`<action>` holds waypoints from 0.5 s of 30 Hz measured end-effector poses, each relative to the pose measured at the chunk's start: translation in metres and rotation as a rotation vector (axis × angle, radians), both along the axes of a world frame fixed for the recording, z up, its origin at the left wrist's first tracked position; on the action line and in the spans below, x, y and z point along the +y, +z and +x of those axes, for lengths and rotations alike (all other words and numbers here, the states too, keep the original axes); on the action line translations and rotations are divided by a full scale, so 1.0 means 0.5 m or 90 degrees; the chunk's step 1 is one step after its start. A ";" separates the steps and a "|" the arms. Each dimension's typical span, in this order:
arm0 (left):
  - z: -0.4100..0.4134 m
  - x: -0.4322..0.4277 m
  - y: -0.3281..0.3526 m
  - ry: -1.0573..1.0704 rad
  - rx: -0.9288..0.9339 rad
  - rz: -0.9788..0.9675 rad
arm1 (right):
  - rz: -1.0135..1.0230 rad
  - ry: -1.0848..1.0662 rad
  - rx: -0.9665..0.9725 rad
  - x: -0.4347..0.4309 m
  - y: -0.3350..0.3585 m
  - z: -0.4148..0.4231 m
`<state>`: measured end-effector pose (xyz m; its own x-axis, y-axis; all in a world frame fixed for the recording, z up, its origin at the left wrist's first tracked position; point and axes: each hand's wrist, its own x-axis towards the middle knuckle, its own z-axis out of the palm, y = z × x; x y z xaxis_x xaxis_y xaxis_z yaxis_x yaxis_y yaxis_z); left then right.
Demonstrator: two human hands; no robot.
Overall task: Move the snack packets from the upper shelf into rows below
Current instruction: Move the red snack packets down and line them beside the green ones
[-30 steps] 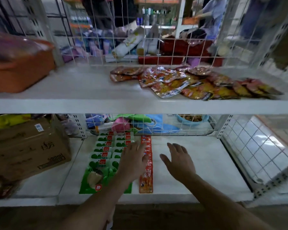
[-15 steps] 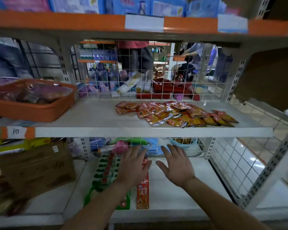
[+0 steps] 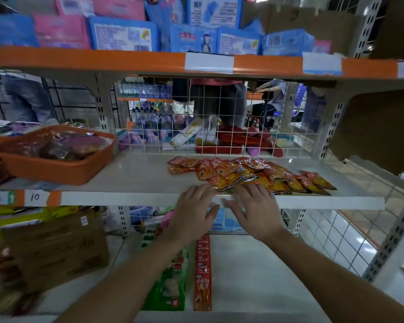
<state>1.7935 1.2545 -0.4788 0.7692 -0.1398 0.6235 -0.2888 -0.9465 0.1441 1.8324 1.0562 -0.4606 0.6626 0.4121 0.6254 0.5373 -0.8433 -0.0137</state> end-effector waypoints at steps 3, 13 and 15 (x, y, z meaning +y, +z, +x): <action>0.049 0.020 0.024 0.024 0.022 -0.002 | -0.001 -0.012 0.013 0.017 0.022 0.028; 0.244 0.065 0.053 0.112 0.296 -0.239 | -0.003 -0.016 0.069 0.085 0.052 0.194; 0.265 0.071 0.048 0.145 0.302 -0.255 | 0.010 -0.016 0.075 0.095 0.051 0.220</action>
